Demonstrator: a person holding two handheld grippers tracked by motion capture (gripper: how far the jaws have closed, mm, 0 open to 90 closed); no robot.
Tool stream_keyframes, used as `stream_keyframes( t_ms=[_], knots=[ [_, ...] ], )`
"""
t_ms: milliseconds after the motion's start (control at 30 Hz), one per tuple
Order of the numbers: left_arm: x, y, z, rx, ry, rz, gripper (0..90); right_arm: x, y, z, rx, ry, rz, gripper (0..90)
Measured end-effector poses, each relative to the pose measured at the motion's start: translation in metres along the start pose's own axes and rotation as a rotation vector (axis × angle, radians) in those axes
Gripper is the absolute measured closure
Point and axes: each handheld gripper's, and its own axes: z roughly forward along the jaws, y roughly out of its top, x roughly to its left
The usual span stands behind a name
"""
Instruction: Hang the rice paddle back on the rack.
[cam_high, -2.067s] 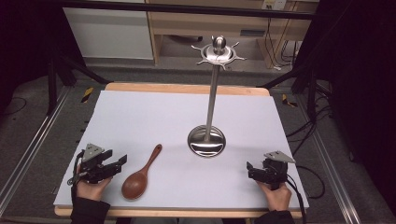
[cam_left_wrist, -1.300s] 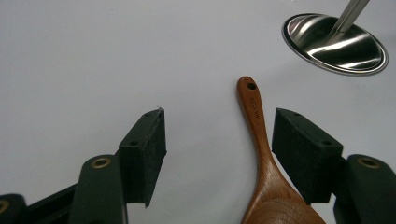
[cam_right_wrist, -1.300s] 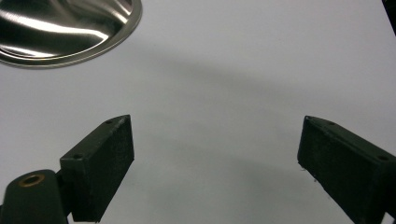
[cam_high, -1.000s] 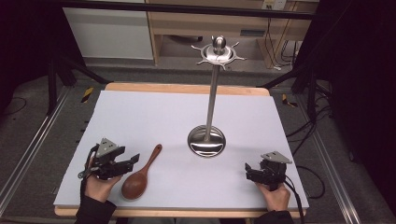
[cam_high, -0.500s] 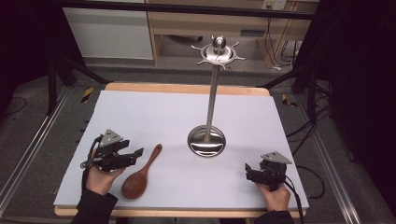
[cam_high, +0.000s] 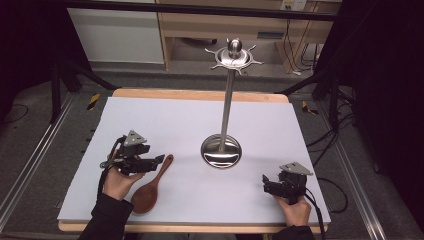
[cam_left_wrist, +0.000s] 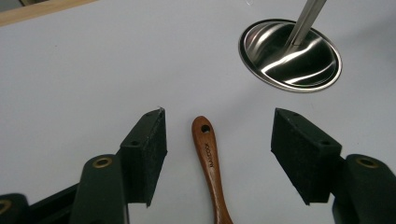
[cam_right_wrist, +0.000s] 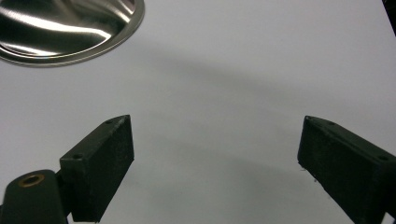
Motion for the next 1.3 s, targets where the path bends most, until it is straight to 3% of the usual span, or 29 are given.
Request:
stream_keyframes(
  t_ms=[200,567,967,1300],
  knots=[
    [0.001,0.002,0.007,0.048,-0.004,0.016,36.8,0.000,0.000,0.001,0.006,-0.005,-0.001,11.0],
    [-0.001,-0.007,0.023,0.167,-0.002,0.022,40.9,0.000,0.001,0.002,0.003,0.008,-0.003,10.8],
    [-0.006,-0.021,0.028,0.226,-0.012,0.016,43.4,0.004,0.002,0.001,0.005,0.011,-0.015,10.7],
    [-0.007,-0.030,0.038,0.312,-0.026,0.010,47.1,0.005,0.000,0.000,0.015,0.009,-0.020,10.8]
  ],
)
